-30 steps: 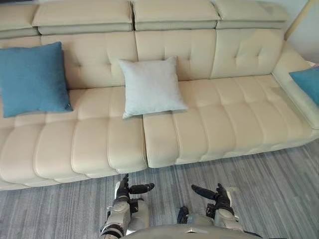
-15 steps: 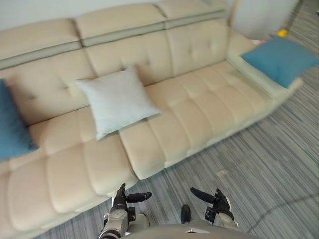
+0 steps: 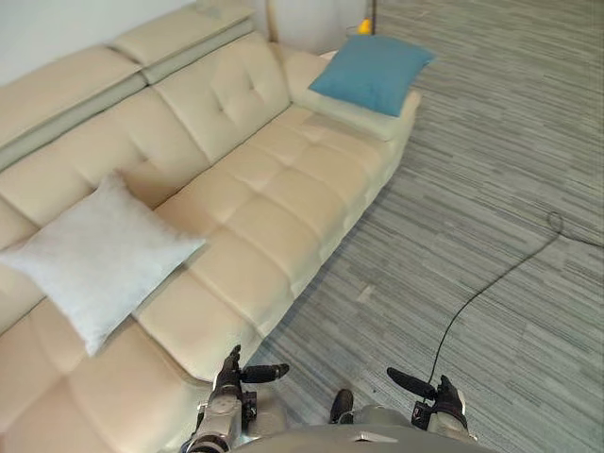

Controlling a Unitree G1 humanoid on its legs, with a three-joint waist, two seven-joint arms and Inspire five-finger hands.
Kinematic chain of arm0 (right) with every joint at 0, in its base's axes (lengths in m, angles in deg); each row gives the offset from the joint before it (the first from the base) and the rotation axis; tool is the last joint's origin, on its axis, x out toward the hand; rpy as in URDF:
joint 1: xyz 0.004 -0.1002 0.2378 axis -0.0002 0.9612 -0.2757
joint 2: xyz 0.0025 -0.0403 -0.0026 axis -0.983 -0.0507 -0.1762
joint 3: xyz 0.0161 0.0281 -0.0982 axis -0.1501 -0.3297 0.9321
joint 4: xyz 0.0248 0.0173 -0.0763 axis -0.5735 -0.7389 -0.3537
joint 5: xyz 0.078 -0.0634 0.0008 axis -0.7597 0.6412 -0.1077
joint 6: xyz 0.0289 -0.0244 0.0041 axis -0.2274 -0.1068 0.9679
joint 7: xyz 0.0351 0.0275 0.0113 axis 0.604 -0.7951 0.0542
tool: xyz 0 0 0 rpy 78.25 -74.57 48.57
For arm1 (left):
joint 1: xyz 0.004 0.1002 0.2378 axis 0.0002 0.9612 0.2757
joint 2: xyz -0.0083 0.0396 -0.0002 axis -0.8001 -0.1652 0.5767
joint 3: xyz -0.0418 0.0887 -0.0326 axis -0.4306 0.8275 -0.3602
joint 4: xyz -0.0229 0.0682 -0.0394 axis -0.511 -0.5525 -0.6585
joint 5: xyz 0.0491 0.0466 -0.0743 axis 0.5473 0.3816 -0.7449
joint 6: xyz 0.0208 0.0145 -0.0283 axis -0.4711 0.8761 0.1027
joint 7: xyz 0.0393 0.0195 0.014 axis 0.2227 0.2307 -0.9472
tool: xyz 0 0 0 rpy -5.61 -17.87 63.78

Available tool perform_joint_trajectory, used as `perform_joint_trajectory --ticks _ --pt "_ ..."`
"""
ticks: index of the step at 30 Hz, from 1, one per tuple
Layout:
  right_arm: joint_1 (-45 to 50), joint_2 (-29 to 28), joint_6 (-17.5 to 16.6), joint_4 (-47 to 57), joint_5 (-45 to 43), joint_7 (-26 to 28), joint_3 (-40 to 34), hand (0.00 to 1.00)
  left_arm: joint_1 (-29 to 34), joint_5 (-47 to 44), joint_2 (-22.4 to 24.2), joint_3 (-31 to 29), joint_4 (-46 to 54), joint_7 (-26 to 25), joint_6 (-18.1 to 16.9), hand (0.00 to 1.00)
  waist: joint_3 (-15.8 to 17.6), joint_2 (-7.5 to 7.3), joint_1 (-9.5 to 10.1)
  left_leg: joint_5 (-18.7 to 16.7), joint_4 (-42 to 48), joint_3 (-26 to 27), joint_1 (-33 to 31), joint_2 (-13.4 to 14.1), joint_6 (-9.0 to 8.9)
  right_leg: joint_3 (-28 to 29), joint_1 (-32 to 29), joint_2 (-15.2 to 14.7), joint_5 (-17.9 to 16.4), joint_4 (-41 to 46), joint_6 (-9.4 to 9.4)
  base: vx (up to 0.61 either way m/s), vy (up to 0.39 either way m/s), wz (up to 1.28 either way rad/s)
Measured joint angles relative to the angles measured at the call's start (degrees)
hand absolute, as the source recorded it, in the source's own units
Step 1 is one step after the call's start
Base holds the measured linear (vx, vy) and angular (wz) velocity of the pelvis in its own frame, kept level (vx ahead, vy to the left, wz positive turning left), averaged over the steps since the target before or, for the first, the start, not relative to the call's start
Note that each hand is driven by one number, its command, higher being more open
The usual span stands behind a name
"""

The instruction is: Pick up cushions and gather them together orderly.

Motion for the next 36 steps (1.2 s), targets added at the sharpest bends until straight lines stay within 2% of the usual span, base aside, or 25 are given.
perform_joint_trajectory --ticks 1,2,4,6,7,8,10,13,15,18,20,21,22,23,24,25,26,27,28,30,31,32,33,35,36 --pt "0.39 0.71 0.00 0.09 -0.02 -0.23 0.11 1.00 -0.28 -0.01 0.02 -0.46 0.25 0.06 -0.14 1.00 1.19 0.48 -0.21 -0.01 7.19 -2.45 -2.14 1.42 0.47 0.22 1.78 0.83 -0.49 0.04 -0.69 0.08 -0.210 -0.25" --pt "0.99 1.19 0.01 0.49 -0.03 -0.72 0.17 1.00 -0.29 -0.11 -0.09 -1.07 0.29 -0.01 -0.44 1.00 2.17 0.73 -0.16 -1.74 15.29 -6.12 -5.00 1.59 0.82 1.14 3.22 1.81 -1.35 0.45 -1.36 0.05 -0.131 -0.45" --pt "1.04 1.06 -0.04 0.70 -0.06 -1.06 0.19 1.00 0.37 -0.74 -0.41 -1.14 1.02 -0.19 -0.67 1.00 2.46 0.86 0.35 -4.56 19.25 -9.76 -9.44 -1.72 0.13 4.12 4.12 2.44 -2.01 0.77 -1.79 0.07 -0.033 -0.72" --pt "1.04 1.07 0.02 0.73 -0.08 -1.01 0.18 1.00 0.35 -0.87 -0.55 -1.05 2.20 -0.33 -0.74 1.00 2.94 0.69 0.84 -5.17 15.49 -10.64 -12.39 -4.73 0.41 6.06 4.51 2.44 -2.06 0.46 -1.85 0.10 0.003 -0.64" --pt "1.10 0.99 0.09 1.17 -0.09 -1.12 0.18 1.00 0.38 -1.17 -0.11 -1.14 3.10 -0.30 -0.81 1.00 3.12 0.73 1.30 -5.06 8.95 -10.68 -14.24 -6.78 0.58 7.89 4.79 2.40 -2.25 0.32 -1.83 0.12 0.026 -0.57" --pt "1.14 0.84 0.14 1.47 -0.11 -1.24 0.18 1.00 0.40 -1.14 0.03 -1.20 3.43 -0.31 -0.79 1.00 3.14 0.72 1.54 -4.88 5.83 -10.98 -14.82 -7.53 0.60 8.74 4.81 2.40 -2.43 0.34 -1.90 0.15 0.054 -0.71" --pt "1.13 -0.11 0.11 3.14 -0.09 -1.39 0.43 1.00 0.37 -1.19 0.66 -2.98 4.04 -0.24 -0.82 1.00 3.36 0.44 2.40 -1.04 -8.75 -15.45 -15.93 -10.66 -0.10 12.78 5.44 2.35 -3.37 0.42 -1.99 0.20 0.079 -0.86" --pt "1.00 -0.65 0.11 3.55 -0.09 -1.45 1.60 1.00 0.49 -1.20 0.93 -3.58 4.22 -0.25 -0.87 1.00 3.19 0.44 2.78 1.22 -15.36 -17.96 -16.24 -11.00 -1.30 16.07 5.76 2.44 -5.25 1.64 -0.87 0.21 0.097 -0.74" --pt "1.46 -1.36 0.22 3.55 0.04 -1.39 2.35 1.00 0.88 -1.28 1.05 -3.83 4.27 -0.12 -0.83 1.00 1.73 0.26 3.55 5.51 -14.46 -18.20 -16.23 -11.14 0.01 21.01 6.15 2.26 -8.00 3.17 1.07 0.39 0.172 -0.93" --pt "2.75 -2.38 0.33 3.93 0.17 -1.25 2.58 1.00 1.61 -1.28 0.91 -4.52 4.60 -0.06 -0.82 1.00 -0.03 -1.25 3.95 6.69 -10.31 -15.59 -15.84 -11.81 1.72 24.29 6.30 0.53 -11.47 6.21 3.66 0.44 0.190 -0.76" --pt "4.38 -3.31 0.41 4.59 0.66 -1.08 2.53 1.00 1.88 -1.20 -0.27 -4.36 4.05 -0.04 -0.64 1.00 -1.76 -3.91 3.84 3.61 -7.49 -10.99 -13.10 -13.84 4.12 25.90 4.26 -3.40 -15.67 16.31 7.63 0.61 0.240 -0.70" --pt "4.47 -3.32 0.55 4.96 1.19 -0.80 2.43 1.00 1.84 -1.19 -0.28 -4.12 3.68 -0.06 -0.62 1.00 -1.78 -3.98 3.60 2.01 -6.98 -9.23 -10.46 -14.43 5.36 25.20 1.79 -4.98 -15.10 25.25 9.87 0.47 0.168 -0.55" --pt "4.37 -3.31 0.54 5.17 1.41 -0.73 2.42 1.00 1.83 -1.19 -0.28 -3.84 3.62 -0.11 -0.62 1.00 -1.69 -3.86 3.57 1.41 -7.04 -8.63 -9.30 -14.47 5.72 24.37 0.17 -5.68 -14.15 29.34 11.47 0.44 0.159 -0.58" --pt "4.09 -3.23 0.51 5.99 1.84 -0.47 2.42 1.00 1.87 -1.18 -0.43 -2.34 3.41 -0.19 -0.56 1.00 -1.30 -3.25 3.41 -0.44 -7.81 -8.40 -6.16 -14.48 5.99 20.40 -3.86 -8.15 -12.14 39.86 13.67 0.32 0.114 -0.39" --pt "3.67 -3.07 0.47 6.21 1.93 -0.17 2.42 1.00 1.86 -1.18 -0.49 -1.88 3.20 -0.11 -0.49 1.00 -1.08 -2.99 3.00 -1.05 -8.11 -8.29 -4.43 -14.47 6.22 16.89 -5.39 -10.25 -12.40 44.42 12.88 0.39 0.129 -0.24" --pt "3.24 -2.78 0.39 6.39 3.16 -0.06 2.47 1.00 1.81 -1.19 -0.47 -1.35 2.87 -0.13 -0.48 1.00 -0.95 -2.78 2.00 -1.46 -8.98 -8.16 -2.13 -14.14 6.21 11.96 -6.55 -12.87 -12.97 47.82 10.66 0.36 0.077 -0.01" --pt "3.10 -2.46 0.19 6.81 4.13 -0.08 2.46 1.00 1.49 -1.19 -0.46 -0.48 2.71 -0.28 -0.48 1.00 -0.47 -1.85 1.64 -2.34 -10.38 -7.95 0.71 -13.11 5.61 7.54 -7.03 -14.36 -13.63 48.34 9.11 0.35 0.034 -0.11" --pt "2.52 -2.24 -0.06 6.23 4.80 -0.06 2.46 1.00 1.61 -1.21 -0.54 -0.37 2.39 -0.26 -0.51 1.00 -0.21 -1.74 1.77 -2.31 -12.52 -6.67 3.68 -12.11 5.27 3.50 -7.28 -15.40 -14.29 46.03 8.00 0.42 -0.009 -0.42" --pt "1.15 -2.18 -0.02 4.63 5.15 -0.03 2.48 1.00 2.21 -1.20 -0.74 -0.38 2.05 -0.30 -0.48 1.00 -0.14 -1.72 1.74 -1.98 -14.77 -5.10 6.80 -10.50 4.69 -1.79 -7.75 -15.28 -14.36 38.41 7.78 0.43 -0.080 -0.53" --pt "-0.20 -2.16 -0.01 3.01 5.15 -0.03 2.49 1.00 2.39 -1.18 -1.48 0.04 1.57 -0.18 -0.49 1.00 0.02 -2.31 1.47 -1.76 -15.73 -4.70 8.29 -9.80 4.32 -4.33 -8.72 -13.68 -11.85 27.42 7.32 0.39 -0.176 -0.39" --pt "-0.44 -2.17 0.09 1.79 5.15 0.00 2.74 1.00 2.19 -1.16 -2.92 0.25 0.97 0.03 -0.45 1.00 0.32 -4.51 1.33 -1.77 -15.79 -4.97 9.25 -11.42 2.90 -3.37 -8.81 -12.28 -1.05 15.74 2.10 0.43 -0.250 -0.35" --pt "-1.01 -0.64 0.18 0.43 5.15 0.23 2.86 1.00 1.23 -1.19 -2.60 0.22 -0.53 -0.21 -0.23 1.00 0.85 -2.61 1.26 -1.95 -15.98 -6.88 10.01 -10.07 2.27 -2.99 -7.86 -10.48 -1.11 15.66 0.36 0.41 -0.254 -0.52" --pt "-1.67 0.27 0.35 -0.65 5.15 0.22 2.96 1.00 1.09 -1.11 -2.24 0.29 -0.94 -0.13 -0.13 1.00 1.03 -1.32 1.28 -1.57 -16.14 -8.45 9.81 -9.46 2.16 -2.04 -7.54 -8.63 -1.26 14.00 0.18 0.31 -0.202 -0.62" --pt "-2.33 1.93 0.58 -1.94 5.13 0.19 2.48 1.00 0.52 -1.04 -1.53 1.34 -2.10 -0.10 -0.01 1.00 1.29 0.48 1.03 -0.33 -18.19 -11.47 10.44 -9.55 2.03 -0.64 -7.19 -6.54 -2.31 13.23 -0.54 0.27 -0.189 -0.53" --pt "-1.78 2.75 0.74 -2.75 5.14 0.19 2.34 1.00 0.35 -0.53 -1.53 2.11 -2.40 0.07 0.02 1.00 1.60 0.69 0.40 0.19 -13.75 -12.75 10.13 -8.63 1.50 -0.95 -4.80 -5.34 -3.87 12.09 0.05 0.23 -0.161 -0.14"
